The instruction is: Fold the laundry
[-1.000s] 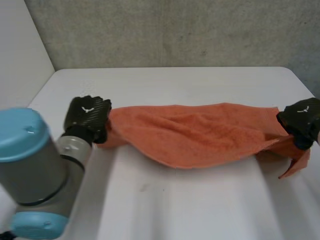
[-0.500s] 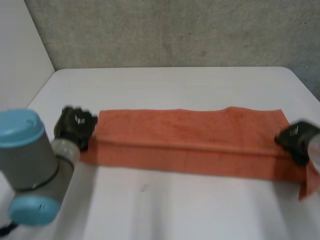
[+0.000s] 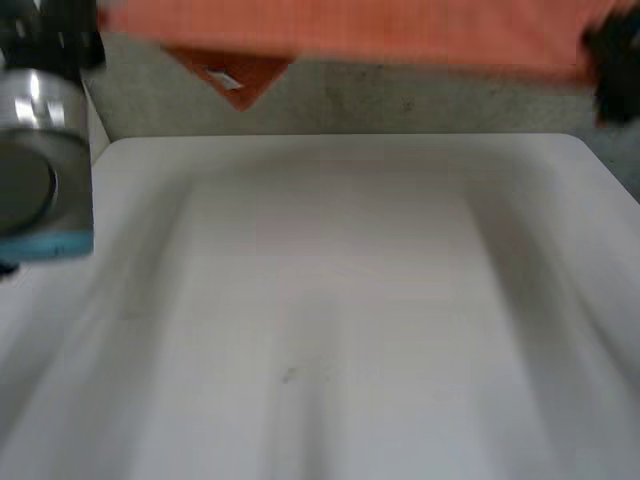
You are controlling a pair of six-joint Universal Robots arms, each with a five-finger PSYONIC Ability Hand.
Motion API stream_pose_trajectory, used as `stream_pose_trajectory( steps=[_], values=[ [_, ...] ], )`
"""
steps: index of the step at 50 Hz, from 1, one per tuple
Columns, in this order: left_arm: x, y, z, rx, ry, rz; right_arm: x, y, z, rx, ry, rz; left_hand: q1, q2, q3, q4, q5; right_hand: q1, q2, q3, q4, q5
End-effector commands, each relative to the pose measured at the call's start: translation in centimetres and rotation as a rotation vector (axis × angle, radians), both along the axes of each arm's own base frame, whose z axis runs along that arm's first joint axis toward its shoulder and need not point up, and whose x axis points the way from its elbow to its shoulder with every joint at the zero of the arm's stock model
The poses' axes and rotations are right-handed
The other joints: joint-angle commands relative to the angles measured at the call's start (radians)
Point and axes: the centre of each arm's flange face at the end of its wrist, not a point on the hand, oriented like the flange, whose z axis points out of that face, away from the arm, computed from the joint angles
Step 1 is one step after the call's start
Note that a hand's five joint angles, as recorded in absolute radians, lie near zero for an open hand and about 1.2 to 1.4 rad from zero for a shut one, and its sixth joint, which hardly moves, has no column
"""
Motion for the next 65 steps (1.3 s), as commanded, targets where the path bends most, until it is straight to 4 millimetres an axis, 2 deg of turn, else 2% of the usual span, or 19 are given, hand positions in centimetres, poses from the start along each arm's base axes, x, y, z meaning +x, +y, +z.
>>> stream_pose_trajectory(
  steps=[1, 4, 7, 8, 12, 15, 17, 18, 22, 25, 31, 33, 40, 55, 56, 58, 59, 63, 65],
  values=[
    [1.3, 2.5, -13.0, 0.378, -0.067, -0.084, 0.3, 1.1, -10.8, 0.367, 0.118, 0.037, 0.256, 0.198, 0.204, 0.201, 0.265, 0.423, 0.215, 0.211, 0.204, 0.225],
    [1.5, 2.8, -16.2, 0.463, -0.093, -0.082, 0.5, 0.9, -15.7, 0.514, 0.149, 0.048, 0.256, 0.198, 0.204, 0.201, 0.265, 0.423, 0.215, 0.211, 0.204, 0.225],
    [1.8, 3.3, -18.9, 0.539, -0.111, -0.078, 0.8, 0.8, -18.1, 0.584, 0.161, 0.057, 0.256, 0.198, 0.204, 0.201, 0.265, 0.423, 0.215, 0.211, 0.204, 0.225],
    [1.8, 3.5, -19.4, 0.554, -0.114, -0.077, 0.8, 0.8, -19.5, 0.624, 0.167, 0.058, 0.256, 0.198, 0.204, 0.201, 0.265, 0.423, 0.215, 0.211, 0.204, 0.225],
    [2.2, 4.0, -20.4, 0.59, -0.121, -0.073, 0.6, 0.8, -21.3, 0.68, 0.166, 0.05, 0.256, 0.198, 0.204, 0.201, 0.265, 0.423, 0.215, 0.211, 0.204, 0.225],
    [2.4, 4.0, -20.4, 0.595, -0.121, -0.066, 0.4, 1.0, -21.5, 0.687, 0.16, 0.047, 0.256, 0.198, 0.204, 0.201, 0.265, 0.423, 0.215, 0.211, 0.204, 0.225],
    [2.7, 4.0, -20.3, 0.595, -0.118, -0.059, 0.2, 1.2, -21.5, 0.687, 0.154, 0.039, 0.256, 0.198, 0.204, 0.201, 0.265, 0.185, -0.023, -0.027, -0.035, -0.013],
    [2.7, 4.0, -20.3, 0.595, -0.118, -0.059, 0.1, 1.4, -21.2, 0.681, 0.145, 0.036, 0.256, 0.198, 0.204, 0.201, 0.265, -0.029, -0.237, -0.241, -0.248, -0.227],
    [2.9, 3.9, -20.0, 0.59, -0.113, -0.052, 0.0, 2.1, -20.5, 0.688, 0.088, 0.027, 0.256, 0.198, 0.204, 0.201, 0.265, -0.245, -0.453, -0.457, -0.464, -0.443],
    [3.0, 3.8, -20.0, 0.591, -0.11, -0.05, -0.2, 2.3, -20.4, 0.707, 0.028, 0.018, 0.256, 0.198, 0.204, 0.201, 0.265, -0.239, -0.447, -0.451, -0.459, -0.437],
    [3.1, 3.8, -20.1, 0.596, -0.109, -0.047, -2.9, 1.7, -19.9, 0.728, -0.113, -0.071, 0.256, 0.198, 0.204, 0.201, 0.265, -0.216, -0.424, -0.428, -0.435, -0.414],
    [3.2, 3.8, -20.2, 0.597, -0.109, -0.046, -4.0, 1.4, -20.2, 0.749, -0.173, -0.088, 0.256, 0.198, 0.204, 0.201, 0.265, -0.187, -0.395, -0.399, -0.406, -0.384],
    [3.0, 4.0, -20.3, 0.603, -0.112, -0.052, -5.6, 0.8, -20.9, 0.812, -0.321, -0.079, 0.256, 0.198, 0.204, 0.201, 0.265, -0.09, -0.298, -0.302, -0.309, -0.288],
    [2.8, 4.3, -20.4, 0.608, -0.115, -0.059, -5.8, 0.6, -22.5, 0.897, -0.444, -0.066, 0.256, 0.198, 0.204, 0.201, 0.265, -0.034, -0.242, -0.246, -0.253, -0.232],
    [2.8, 4.3, -20.4, 0.608, -0.115, -0.059, -5.8, 0.6, -22.5, 0.899, -0.444, -0.067, 0.256, 0.198, 0.204, 0.201, 0.265, 0.033, -0.175, -0.179, -0.187, -0.165],
    [2.8, 4.3, -20.4, 0.611, -0.117, -0.058, -5.8, 0.5, -22.6, 0.9, -0.443, -0.065, 0.256, 0.198, 0.204, 0.201, 0.265, 0.422, 0.213, 0.209, 0.202, 0.224],
    [2.8, 4.4, -20.5, 0.618, -0.12, -0.058, -5.8, 0.4, -22.6, 0.898, -0.438, -0.063, 0.256, 0.198, 0.204, 0.201, 0.265, 0.423, 0.215, 0.211, 0.204, 0.225],
    [2.9, 4.8, -20.6, 0.663, -0.133, -0.056, -5.9, 0.0, -21.4, 0.835, -0.383, -0.063, 0.256, 0.198, 0.204, 0.201, 0.265, 0.423, 0.215, 0.211, 0.204, 0.225],
    [3.0, 5.0, -20.0, 0.674, -0.139, -0.053, -5.8, -0.2, -19.6, 0.767, -0.341, -0.041, 0.256, 0.198, 0.204, 0.201, 0.265, 0.423, 0.215, 0.211, 0.204, 0.225]
  ],
)
